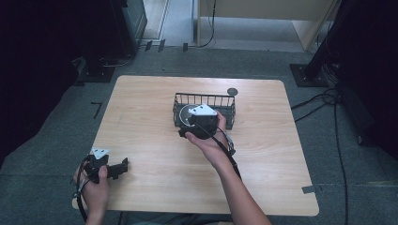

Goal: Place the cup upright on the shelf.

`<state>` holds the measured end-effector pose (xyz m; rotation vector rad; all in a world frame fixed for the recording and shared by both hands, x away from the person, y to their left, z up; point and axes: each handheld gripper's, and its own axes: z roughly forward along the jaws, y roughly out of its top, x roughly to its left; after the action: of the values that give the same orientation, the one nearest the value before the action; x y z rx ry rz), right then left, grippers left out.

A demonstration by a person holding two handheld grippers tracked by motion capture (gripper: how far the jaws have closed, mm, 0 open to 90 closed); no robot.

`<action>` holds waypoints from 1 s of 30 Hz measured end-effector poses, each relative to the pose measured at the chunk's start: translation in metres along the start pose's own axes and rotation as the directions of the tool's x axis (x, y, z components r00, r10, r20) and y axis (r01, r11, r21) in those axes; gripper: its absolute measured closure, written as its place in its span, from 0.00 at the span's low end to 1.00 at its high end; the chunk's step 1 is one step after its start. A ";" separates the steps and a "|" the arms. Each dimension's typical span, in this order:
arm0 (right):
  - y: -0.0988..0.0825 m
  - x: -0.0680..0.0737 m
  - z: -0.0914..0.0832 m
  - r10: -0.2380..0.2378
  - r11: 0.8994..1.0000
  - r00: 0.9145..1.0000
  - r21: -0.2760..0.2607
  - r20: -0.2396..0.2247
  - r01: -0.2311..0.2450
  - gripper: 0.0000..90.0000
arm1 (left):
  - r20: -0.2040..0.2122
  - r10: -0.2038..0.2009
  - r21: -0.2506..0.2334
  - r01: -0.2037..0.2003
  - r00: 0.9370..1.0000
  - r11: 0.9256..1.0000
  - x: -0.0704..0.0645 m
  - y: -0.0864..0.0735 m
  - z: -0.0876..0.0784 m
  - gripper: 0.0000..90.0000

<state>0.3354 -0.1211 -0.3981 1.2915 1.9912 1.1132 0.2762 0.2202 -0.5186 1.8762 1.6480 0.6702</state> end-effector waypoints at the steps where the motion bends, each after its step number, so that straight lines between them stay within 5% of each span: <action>1: 0.002 -0.001 0.000 -0.001 1.000 1.000 -0.004 0.004 0.001 0.20 | 0.000 0.000 0.000 0.000 1.000 1.000 0.000 0.000 0.000 0.00; 21: 0.029 -0.044 0.000 0.062 0.996 0.993 -0.076 0.096 -0.055 0.20 | 0.000 0.001 0.001 -0.001 1.000 1.000 0.000 0.000 0.000 0.00; 30: 0.032 -0.066 0.015 0.079 0.995 0.986 -0.078 0.148 -0.068 0.20 | 0.000 0.001 0.002 -0.001 1.000 1.000 0.000 0.000 0.000 0.00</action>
<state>0.3898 -0.1690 -0.3798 1.3782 1.7900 1.0780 0.2761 0.2203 -0.5185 1.8785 1.6478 0.6693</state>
